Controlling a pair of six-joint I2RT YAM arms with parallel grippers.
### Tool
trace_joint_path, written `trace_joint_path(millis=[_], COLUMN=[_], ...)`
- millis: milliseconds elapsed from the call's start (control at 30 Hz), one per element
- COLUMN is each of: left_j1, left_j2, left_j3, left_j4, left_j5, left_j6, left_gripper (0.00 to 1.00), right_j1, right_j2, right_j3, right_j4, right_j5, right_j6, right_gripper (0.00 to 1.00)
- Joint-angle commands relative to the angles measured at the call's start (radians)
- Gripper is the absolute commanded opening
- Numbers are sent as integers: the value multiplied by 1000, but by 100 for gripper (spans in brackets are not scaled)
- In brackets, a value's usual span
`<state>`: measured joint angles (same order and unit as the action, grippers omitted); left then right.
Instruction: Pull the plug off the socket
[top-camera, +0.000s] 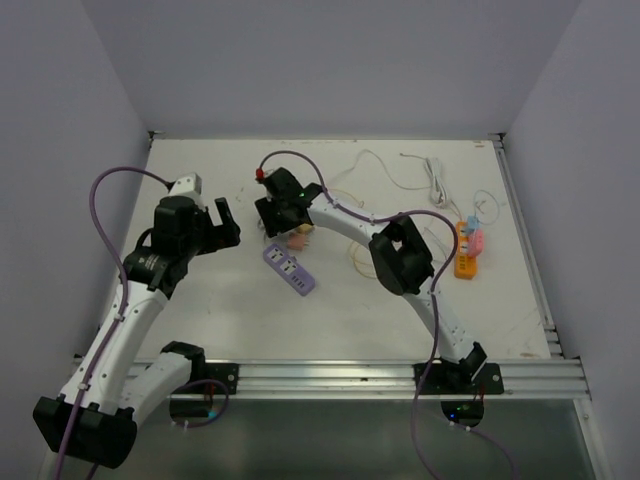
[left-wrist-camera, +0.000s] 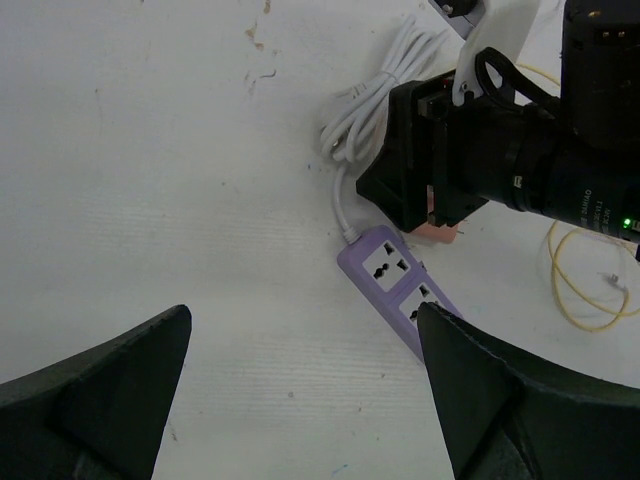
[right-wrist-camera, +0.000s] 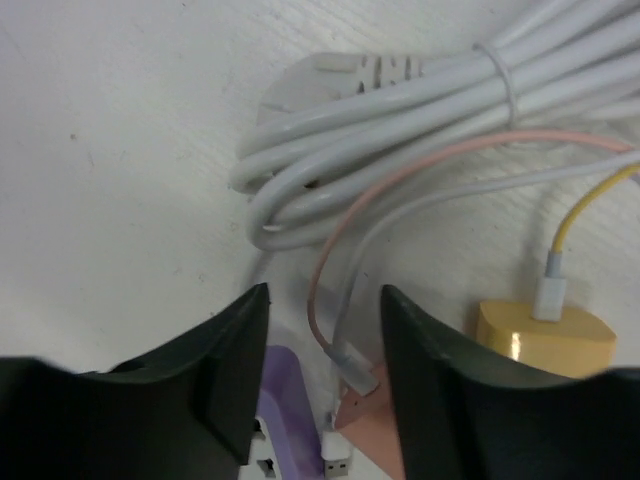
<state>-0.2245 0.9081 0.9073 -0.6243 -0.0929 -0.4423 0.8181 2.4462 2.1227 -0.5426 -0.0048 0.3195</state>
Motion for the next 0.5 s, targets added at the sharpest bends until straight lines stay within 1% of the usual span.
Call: trace_joint_path(millis=[0,67,100,167,200,233,300,367,433,467], left_j1=[1,1,1,1,1,1,1,1,1,-1], left_j2=[-18,-15,-14,-8,-5,-3,-2,0,5,5], left_j3=[44,47,50,51,51,51,48,42,38,27], left_j4=[-3,-5,-5,-6,-8,-8,-6,-8,-8,-5], left_j5=[-2,4,5,7,7,7,10,19,35,42], left_j6=[10,5,1,-6,-13,-18,-25,-30,-35,-39], left_gripper=[100,100,100,100,100,100,100,100,100,100], right_j1=[0,0,0,0,0,0,0,-2,-7,-20], right_j2=[-154,-219,-239,-305,-325,-369,-409,-479,-535,-605], right_j3=[-82,-96,-105,-110,-115,-116,-125,-145,-219,-292], right_j4=[-69,-124,-143,-203,-221,-253,-290,-344,-373,-378], right_j5=[65,77,94,104,109,109,114,158,256,296], right_j6=[-71,-89,-94,-106,-106,-108,-109,-105,-93,-74], right_gripper=[58,65,71,77,83,86,89,89,89,89])
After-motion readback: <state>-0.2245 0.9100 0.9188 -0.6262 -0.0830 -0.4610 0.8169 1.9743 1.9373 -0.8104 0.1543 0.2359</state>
